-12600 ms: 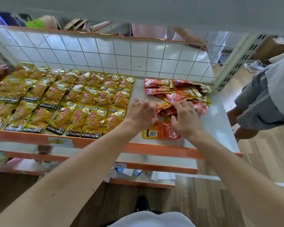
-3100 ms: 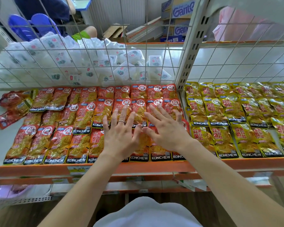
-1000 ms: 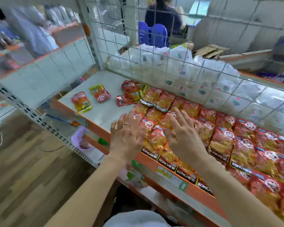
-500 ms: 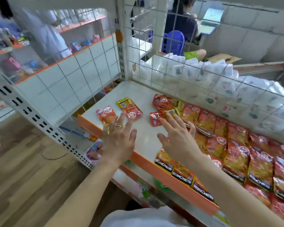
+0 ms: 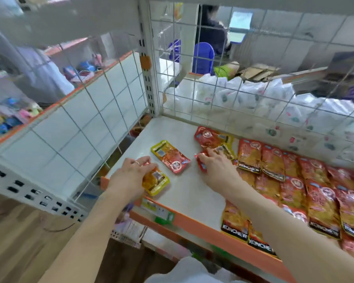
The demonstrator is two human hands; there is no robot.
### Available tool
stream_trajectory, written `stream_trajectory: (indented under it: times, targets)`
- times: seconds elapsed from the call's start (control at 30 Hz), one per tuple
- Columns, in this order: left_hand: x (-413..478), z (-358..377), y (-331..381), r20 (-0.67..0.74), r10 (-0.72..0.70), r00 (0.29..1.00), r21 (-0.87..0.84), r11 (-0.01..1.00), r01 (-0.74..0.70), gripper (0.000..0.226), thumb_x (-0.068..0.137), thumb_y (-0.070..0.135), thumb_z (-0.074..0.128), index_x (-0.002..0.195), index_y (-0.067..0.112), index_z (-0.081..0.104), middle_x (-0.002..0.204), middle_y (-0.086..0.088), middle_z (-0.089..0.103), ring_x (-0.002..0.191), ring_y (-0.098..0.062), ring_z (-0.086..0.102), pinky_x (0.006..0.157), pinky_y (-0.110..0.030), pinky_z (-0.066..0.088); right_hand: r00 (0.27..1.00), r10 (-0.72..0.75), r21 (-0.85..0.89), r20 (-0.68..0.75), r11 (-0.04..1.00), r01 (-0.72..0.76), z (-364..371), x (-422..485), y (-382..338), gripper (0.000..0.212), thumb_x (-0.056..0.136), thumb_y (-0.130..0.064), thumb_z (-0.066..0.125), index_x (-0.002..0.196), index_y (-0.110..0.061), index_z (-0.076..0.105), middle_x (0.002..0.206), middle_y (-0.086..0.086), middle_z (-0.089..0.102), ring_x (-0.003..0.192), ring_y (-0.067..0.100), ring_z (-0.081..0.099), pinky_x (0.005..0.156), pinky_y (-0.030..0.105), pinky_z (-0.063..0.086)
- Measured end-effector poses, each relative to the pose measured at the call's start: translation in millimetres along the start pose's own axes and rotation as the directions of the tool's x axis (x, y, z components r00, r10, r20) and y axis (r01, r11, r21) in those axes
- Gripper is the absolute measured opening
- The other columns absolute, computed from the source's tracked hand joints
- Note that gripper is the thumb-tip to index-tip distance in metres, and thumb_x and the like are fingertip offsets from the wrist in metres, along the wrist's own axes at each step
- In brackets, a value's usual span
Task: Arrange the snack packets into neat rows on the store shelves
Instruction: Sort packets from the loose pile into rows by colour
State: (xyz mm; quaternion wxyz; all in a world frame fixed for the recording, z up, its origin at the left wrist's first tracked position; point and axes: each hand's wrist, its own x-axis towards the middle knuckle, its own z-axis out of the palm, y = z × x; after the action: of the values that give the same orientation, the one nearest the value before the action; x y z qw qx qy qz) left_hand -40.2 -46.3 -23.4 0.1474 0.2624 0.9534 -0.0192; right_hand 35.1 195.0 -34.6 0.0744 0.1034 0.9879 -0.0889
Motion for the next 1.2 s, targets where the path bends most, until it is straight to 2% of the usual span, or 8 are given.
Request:
stream_trajectory:
  times: [0.33,0.53,0.7,0.8,0.87,0.97,1.03,1.2]
  targets:
    - [12.5,-2.1,-14.7,-0.021,0.106,0.994,-0.031,0.994,-0.106,0.047,0.104,0.044,0.04,0.151,0.043,0.032,0.151,0.006,0.033,0.139,-0.022,0.027,0.114,-0.044,0.028,0.982,-0.191,-0.347,-0.005,0.921,0.177,-12.9,20.9,-8.2,0.045,0.084,-0.018,0.058,0.129,-0.02,0.053,0.128,0.006,0.057,0.119,0.028,0.049,0.096,0.04,0.04]
    - [18.1,10.5,-8.8,-0.398,0.075,0.914,-0.237,0.954,-0.182,0.032,0.105,0.03,0.046,0.129,0.02,0.064,0.119,-0.008,0.066,0.108,-0.031,0.059,0.087,-0.045,0.05,0.846,-0.532,-0.525,-0.043,0.732,0.434,-12.8,24.9,4.8,0.03,0.076,-0.025,0.067,0.105,-0.016,0.064,0.084,0.002,0.07,0.084,0.027,0.061,0.067,0.035,0.047]
    - [14.9,13.8,-3.0,-0.499,0.022,0.866,-0.44,0.855,-0.275,0.026,0.103,0.024,0.05,0.11,0.01,0.071,0.092,-0.008,0.072,0.082,-0.031,0.067,0.07,-0.046,0.056,0.819,-0.51,-0.341,-0.262,0.843,0.416,-11.5,22.8,22.8,0.043,0.07,-0.006,0.075,0.112,-0.013,0.066,0.088,0.004,0.072,0.087,0.029,0.064,0.069,0.038,0.053]
    - [8.8,8.5,7.9,-0.416,-0.057,0.907,-0.682,0.68,-0.27,0.021,0.104,0.021,0.052,0.102,0.012,0.07,0.078,-0.004,0.068,0.066,-0.01,0.064,0.058,-0.032,0.054,0.863,-0.202,0.092,-0.464,0.957,0.274,-15.6,3.1,22.1,0.03,0.087,-0.003,0.066,0.116,-0.008,0.067,0.09,0.01,0.07,0.082,0.033,0.064,0.07,0.04,0.053]
    - [4.7,4.2,21.3,-0.302,-0.127,0.945,-0.851,0.483,-0.207,0.017,0.104,0.019,0.052,0.095,0.019,0.066,0.078,-0.005,0.066,0.057,-0.004,0.06,0.05,-0.02,0.048,0.882,0.004,0.382,-0.472,0.902,0.201,-22.9,-13.0,21.7,0.022,0.097,-0.008,0.057,0.118,-0.008,0.065,0.09,0.008,0.069,0.078,0.023,0.066,0.067,0.035,0.053]
    - [0.7,-2.3,47.0,-0.064,-0.169,0.983,-0.998,0.039,-0.058,0.011,0.101,0.017,0.056,0.102,0.025,0.064,0.092,-0.01,0.069,0.068,-0.009,0.067,0.053,-0.024,0.053,0.906,0.189,0.687,-0.379,0.713,0.138,-29.7,-40.7,22.2,0.01,0.1,-0.007,0.056,0.103,-0.009,0.064,0.079,-0.007,0.065,0.068,-0.003,0.061,0.061,0.013,0.046]
    - [0.2,-2.8,66.2,0.031,-0.093,0.995,-0.982,-0.187,0.013,0.016,0.097,0.015,0.06,0.109,0.025,0.061,0.097,-0.007,0.072,0.077,-0.015,0.071,0.053,-0.026,0.056,0.913,0.316,0.852,-0.26,0.519,0.063,-31.7,-54.9,26.5,0.013,0.099,-0.011,0.058,0.097,-0.021,0.066,0.084,-0.008,0.07,0.078,0.002,0.065,0.073,0.02,0.054]
    - [6.5,2.2,113.7,0.046,0.099,0.994,-0.919,-0.385,0.08,0.051,0.07,0.01,0.072,0.117,0.025,0.058,0.089,0.002,0.075,0.077,-0.014,0.071,0.058,-0.02,0.056,0.89,0.457,0.996,-0.001,0.084,-0.042,-35.5,-90.6,54.4,0.016,0.102,-0.015,0.055,0.111,-0.027,0.062,0.095,-0.013,0.076,0.09,0.006,0.072,0.079,0.019,0.057]
